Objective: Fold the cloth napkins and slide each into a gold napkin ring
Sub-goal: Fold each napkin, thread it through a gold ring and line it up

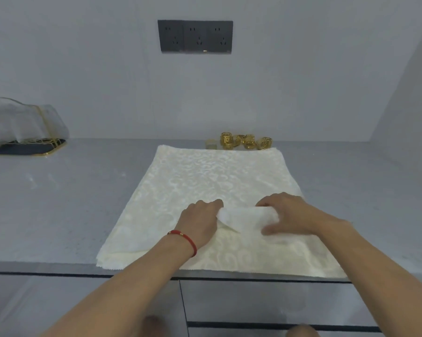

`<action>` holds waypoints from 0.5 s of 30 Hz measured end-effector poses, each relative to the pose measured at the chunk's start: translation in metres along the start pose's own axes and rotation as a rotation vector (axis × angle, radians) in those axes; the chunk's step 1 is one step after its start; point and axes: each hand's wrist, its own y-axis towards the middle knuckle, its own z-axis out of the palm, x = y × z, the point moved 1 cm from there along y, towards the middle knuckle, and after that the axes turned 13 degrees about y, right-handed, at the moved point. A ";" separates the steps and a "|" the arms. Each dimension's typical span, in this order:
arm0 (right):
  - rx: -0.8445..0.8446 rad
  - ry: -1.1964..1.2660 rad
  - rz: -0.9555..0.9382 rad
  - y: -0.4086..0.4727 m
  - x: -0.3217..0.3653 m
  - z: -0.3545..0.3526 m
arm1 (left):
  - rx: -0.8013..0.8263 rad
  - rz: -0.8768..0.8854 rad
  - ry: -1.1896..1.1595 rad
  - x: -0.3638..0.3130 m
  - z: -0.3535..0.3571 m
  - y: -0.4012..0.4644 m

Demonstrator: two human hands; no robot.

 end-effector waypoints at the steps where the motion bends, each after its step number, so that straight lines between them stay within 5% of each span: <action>1: -0.077 0.013 0.013 -0.001 -0.016 -0.004 | -0.017 -0.007 0.003 0.001 0.002 -0.001; 3: -0.309 0.204 0.055 0.000 -0.043 -0.012 | -0.050 -0.005 0.035 0.001 0.005 -0.003; 6: -0.445 0.308 0.080 -0.002 -0.052 -0.020 | -0.075 0.013 0.106 -0.003 0.004 -0.003; 15: -0.327 0.193 0.154 -0.071 -0.052 -0.038 | -0.018 0.160 0.126 -0.011 0.009 0.016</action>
